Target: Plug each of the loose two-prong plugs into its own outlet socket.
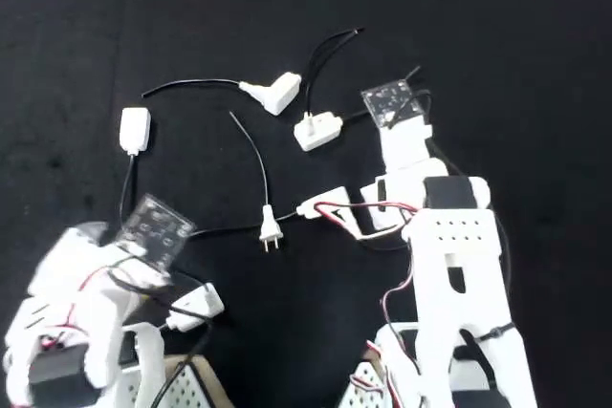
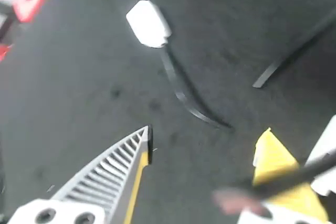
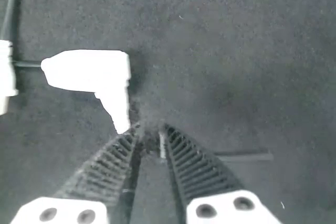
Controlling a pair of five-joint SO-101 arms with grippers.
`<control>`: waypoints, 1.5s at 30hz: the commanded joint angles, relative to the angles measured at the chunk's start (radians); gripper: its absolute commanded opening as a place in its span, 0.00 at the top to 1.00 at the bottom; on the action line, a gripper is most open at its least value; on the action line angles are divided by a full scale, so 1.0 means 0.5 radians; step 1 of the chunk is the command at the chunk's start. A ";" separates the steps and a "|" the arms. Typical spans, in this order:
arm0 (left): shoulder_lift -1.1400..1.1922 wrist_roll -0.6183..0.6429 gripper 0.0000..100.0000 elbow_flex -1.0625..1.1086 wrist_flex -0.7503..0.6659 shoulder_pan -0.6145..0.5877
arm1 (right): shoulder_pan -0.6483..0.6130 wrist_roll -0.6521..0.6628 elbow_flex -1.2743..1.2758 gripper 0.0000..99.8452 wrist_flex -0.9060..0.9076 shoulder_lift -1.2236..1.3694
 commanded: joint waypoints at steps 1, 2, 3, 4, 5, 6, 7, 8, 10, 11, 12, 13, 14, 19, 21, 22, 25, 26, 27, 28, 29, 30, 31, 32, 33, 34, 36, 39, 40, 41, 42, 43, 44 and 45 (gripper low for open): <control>0.292 0.095 0.71 -0.367 -0.064 -0.216 | -0.387 0.129 -0.072 0.97 0.034 -0.002; 0.377 0.166 0.72 -0.431 -0.117 -0.293 | -0.519 0.135 -0.066 0.97 0.058 -0.005; 0.463 0.230 0.73 -0.489 -0.169 -0.370 | -0.644 0.135 -0.069 0.97 0.083 -0.005; 0.540 0.298 0.74 -0.542 -0.221 -0.434 | -0.755 0.123 -0.075 0.97 0.092 -0.005; 0.598 0.356 0.74 -0.585 -0.264 -0.480 | -0.859 0.123 -0.075 0.97 0.089 -0.008; 0.657 0.420 0.75 -0.628 -0.292 -0.532 | -0.945 0.123 -0.075 0.97 0.089 -0.008; 0.697 0.494 0.75 -0.661 -0.316 -0.582 | -1.043 0.120 -0.075 0.97 0.086 -0.005; 0.724 0.571 0.75 -0.686 -0.331 -0.615 | -1.145 0.120 -0.075 0.96 0.080 -0.005; 0.743 0.690 0.75 -0.698 -0.362 -0.680 | -1.369 0.052 -0.054 0.91 0.034 -0.005; 0.743 0.740 0.75 -0.698 -0.368 -0.692 | -1.476 -0.040 -0.035 0.89 -0.003 -0.002; 0.736 0.773 0.75 -0.698 -0.371 -0.698 | -1.580 -0.157 -0.014 0.87 -0.064 -0.002; 0.733 0.804 0.75 -0.698 -0.371 -0.698 | -1.679 -0.301 0.011 0.84 -0.132 -0.002; 0.736 0.822 0.75 -0.698 -0.371 -0.695 | -1.774 -0.442 0.038 0.82 -0.209 0.002; 0.755 0.841 0.75 -0.671 -0.411 -0.695 | -2.053 -0.779 0.235 0.74 -0.608 0.008; 0.755 0.838 0.75 -0.634 -0.451 -0.695 | -2.084 -0.832 0.299 0.73 -0.706 0.008; 0.755 0.832 0.75 -0.606 -0.466 -0.695 | -2.099 -0.853 0.324 0.73 -0.724 0.008; 0.755 0.832 0.75 -0.554 -0.503 -0.692 | -2.206 -0.859 0.370 0.73 -0.724 0.008; 0.755 0.832 0.75 -0.548 -0.503 -0.692 | -2.249 -0.853 0.385 0.73 -0.721 0.008; 0.755 0.832 0.75 -0.548 -0.503 -0.686 | -2.295 -0.853 0.404 0.73 -0.727 0.008; 0.755 0.832 0.75 -0.551 -0.497 -0.667 | -2.332 -0.853 0.416 0.73 -0.736 0.008; 0.755 0.832 0.75 -0.557 -0.491 -0.652 | -2.360 -0.859 0.428 0.73 -0.749 0.008; 0.755 0.829 0.75 -0.557 -0.488 -0.640 | -2.375 -0.865 0.434 0.73 -0.770 0.011; 0.755 0.829 0.75 -0.557 -0.488 -0.640 | -2.381 -0.865 0.443 0.73 -0.792 0.011; 0.755 0.829 0.75 -0.557 -0.488 -0.640 | -2.381 -0.865 0.446 0.73 -0.810 0.017; 0.755 0.829 0.75 -0.557 -0.488 -0.640 | -2.381 -0.862 0.450 0.73 -0.819 0.035; 0.755 0.829 0.75 -0.554 -0.488 -0.640 | -2.384 -0.856 0.450 0.73 -0.816 0.054; 0.755 0.829 0.75 -0.551 -0.488 -0.643 | -2.387 -0.853 0.446 0.73 -0.767 0.072; 0.755 0.792 0.75 -0.551 -0.494 -0.646 | -2.387 -0.761 0.373 0.73 -0.540 0.075; 0.755 0.776 0.75 -0.557 -0.494 -0.646 | -2.387 -0.678 0.327 0.73 -0.417 0.075; 0.755 0.767 0.75 -0.560 -0.494 -0.646 | -2.387 -0.586 0.265 0.73 -0.285 0.075; 0.755 0.764 0.75 -0.563 -0.497 -0.646 | -2.381 -0.491 0.207 0.73 -0.147 0.075; 0.755 0.764 0.75 -0.563 -0.497 -0.646 | -2.381 -0.390 0.158 0.73 -0.034 0.075; 0.755 0.764 0.75 -0.563 -0.497 -0.649 | -2.387 -0.322 0.121 0.73 0.031 0.075; 0.755 0.764 0.75 -0.560 -0.497 -0.649 | -2.391 -0.282 0.115 0.73 0.018 0.078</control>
